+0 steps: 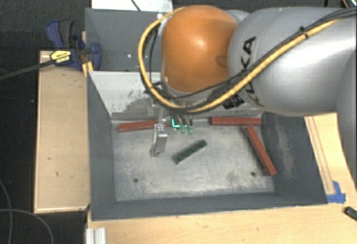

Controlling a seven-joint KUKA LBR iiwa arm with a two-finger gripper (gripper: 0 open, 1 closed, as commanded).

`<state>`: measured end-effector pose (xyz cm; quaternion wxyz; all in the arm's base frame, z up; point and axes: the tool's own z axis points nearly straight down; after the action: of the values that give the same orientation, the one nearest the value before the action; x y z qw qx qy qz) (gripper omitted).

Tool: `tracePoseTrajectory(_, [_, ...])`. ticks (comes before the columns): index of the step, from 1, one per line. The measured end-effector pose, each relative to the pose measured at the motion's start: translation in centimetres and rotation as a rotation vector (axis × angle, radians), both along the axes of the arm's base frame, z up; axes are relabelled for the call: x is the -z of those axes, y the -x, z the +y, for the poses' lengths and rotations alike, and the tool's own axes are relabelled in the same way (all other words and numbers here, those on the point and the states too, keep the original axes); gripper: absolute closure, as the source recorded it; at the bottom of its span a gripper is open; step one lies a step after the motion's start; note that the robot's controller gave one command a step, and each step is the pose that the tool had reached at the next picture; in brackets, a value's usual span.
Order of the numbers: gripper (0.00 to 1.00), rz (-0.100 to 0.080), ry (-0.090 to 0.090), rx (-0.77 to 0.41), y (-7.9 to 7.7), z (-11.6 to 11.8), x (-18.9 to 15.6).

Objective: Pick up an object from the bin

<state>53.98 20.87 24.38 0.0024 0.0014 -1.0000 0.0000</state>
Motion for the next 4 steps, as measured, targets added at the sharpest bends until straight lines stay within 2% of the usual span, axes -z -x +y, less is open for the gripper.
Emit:
tracePoseTrajectory(1, [0.00, -0.003, 0.003, 0.040, 1.2, -12.7, 4.2])
tracePoseTrajectory(2, [0.00, -0.009, 0.000, -0.071, -1.0, -13.8, 6.3])
tracePoseTrajectory(3, [0.00, 0.001, 0.000, -0.165, -1.0, -16.1, 17.8])
tracePoseTrajectory(4, [1.00, -0.007, -0.001, -0.160, -1.2, -16.0, 17.3])
